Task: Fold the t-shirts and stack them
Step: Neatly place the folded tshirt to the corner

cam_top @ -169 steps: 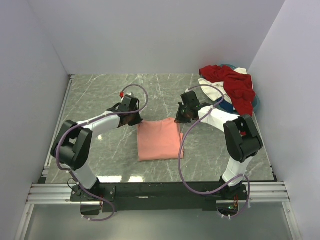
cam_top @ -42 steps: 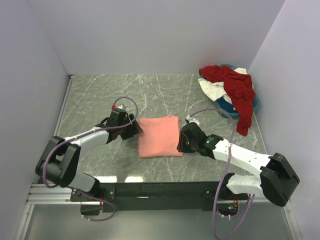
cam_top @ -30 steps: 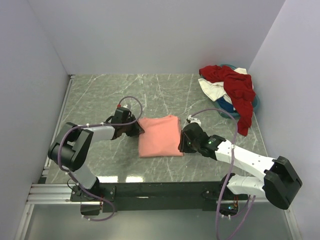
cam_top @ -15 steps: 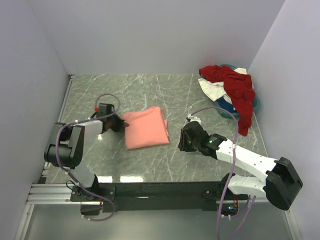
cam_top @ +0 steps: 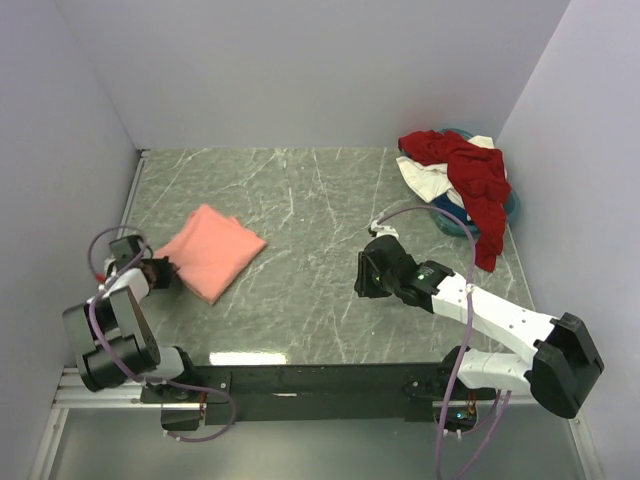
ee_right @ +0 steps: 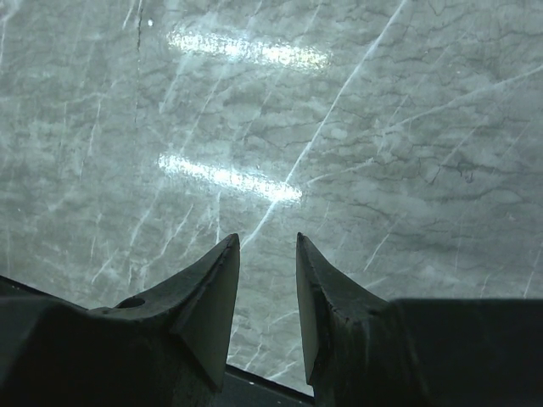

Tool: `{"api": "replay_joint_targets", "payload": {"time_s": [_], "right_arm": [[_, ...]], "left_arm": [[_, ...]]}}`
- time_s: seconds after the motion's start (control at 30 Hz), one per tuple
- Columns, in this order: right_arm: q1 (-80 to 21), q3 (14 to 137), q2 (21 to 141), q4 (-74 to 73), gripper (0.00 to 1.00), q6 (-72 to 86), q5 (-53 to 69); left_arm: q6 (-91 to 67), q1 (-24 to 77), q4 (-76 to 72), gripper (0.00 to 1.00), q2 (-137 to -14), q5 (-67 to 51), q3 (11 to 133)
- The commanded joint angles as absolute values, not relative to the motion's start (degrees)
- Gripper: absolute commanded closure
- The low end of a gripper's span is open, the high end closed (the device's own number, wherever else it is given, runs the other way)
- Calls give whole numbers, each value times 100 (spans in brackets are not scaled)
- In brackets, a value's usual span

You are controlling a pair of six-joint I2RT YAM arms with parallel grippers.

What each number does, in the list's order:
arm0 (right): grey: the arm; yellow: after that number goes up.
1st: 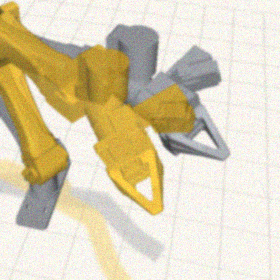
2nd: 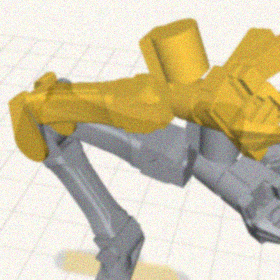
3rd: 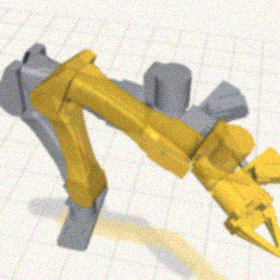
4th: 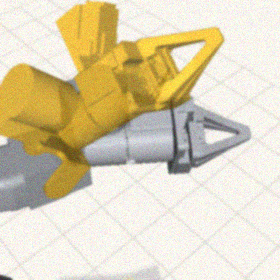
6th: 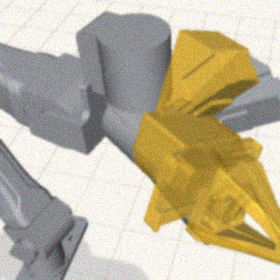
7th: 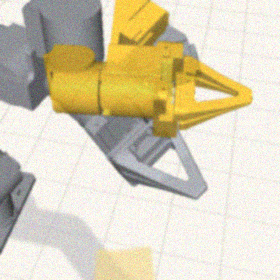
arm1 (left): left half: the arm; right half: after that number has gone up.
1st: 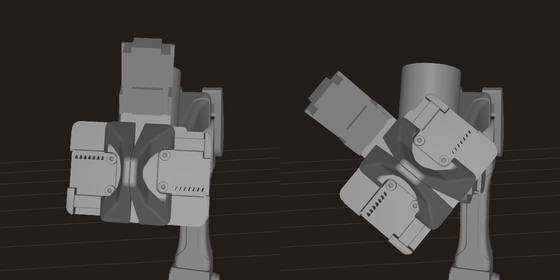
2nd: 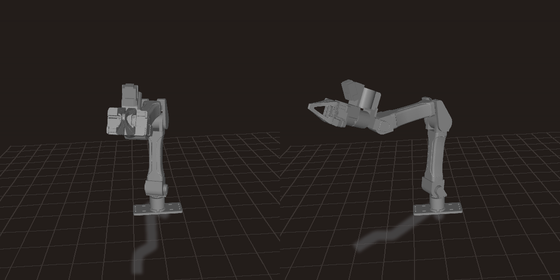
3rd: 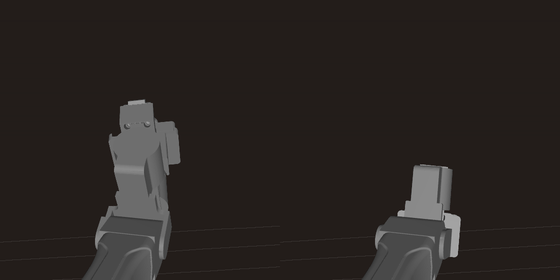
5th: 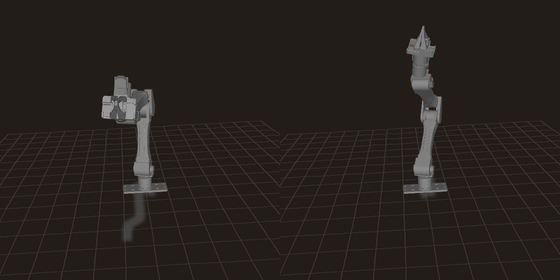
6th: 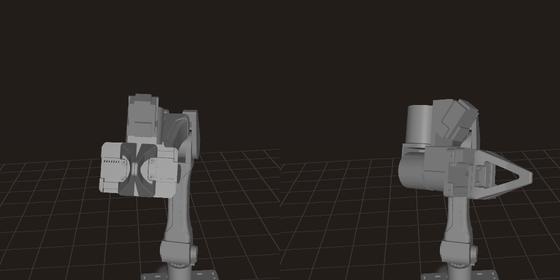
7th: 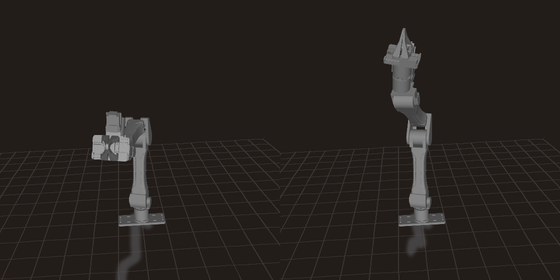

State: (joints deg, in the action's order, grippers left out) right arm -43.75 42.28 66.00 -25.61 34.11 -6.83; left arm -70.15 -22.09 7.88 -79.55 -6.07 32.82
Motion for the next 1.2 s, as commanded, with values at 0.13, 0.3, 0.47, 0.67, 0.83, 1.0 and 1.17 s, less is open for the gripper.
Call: {"api": "replay_joint_targets", "payload": {"time_s": [0.13,0.3,0.47,0.67,0.83,1.0,1.17], "right_arm": [[-4377,4544,6671,-2663,60,3164,-580],[-4377,4553,6662,-2663,60,3111,-545],[-4377,4535,6618,-2681,60,3067,-536],[-4377,4491,6618,-2689,60,3050,-492],[-4377,4447,6609,-2681,60,3041,-475],[-4377,4403,6574,-2654,60,3050,-475],[-4377,4368,6574,-2637,60,3050,-457]], "left_arm": [[-6847,-3400,1423,99,-7076,-291,2821],[-6469,-4218,1713,99,-6452,-97,2690],[-6188,-4868,1854,99,-6030,-18,2505],[-6047,-5317,1916,99,-5722,-79,2171],[-6082,-5388,1986,99,-5336,-9,2004],[-6108,-5388,2065,97,-5186,-18,2048],[-6135,-5396,2355,48,-4993,-18,2293]]}}
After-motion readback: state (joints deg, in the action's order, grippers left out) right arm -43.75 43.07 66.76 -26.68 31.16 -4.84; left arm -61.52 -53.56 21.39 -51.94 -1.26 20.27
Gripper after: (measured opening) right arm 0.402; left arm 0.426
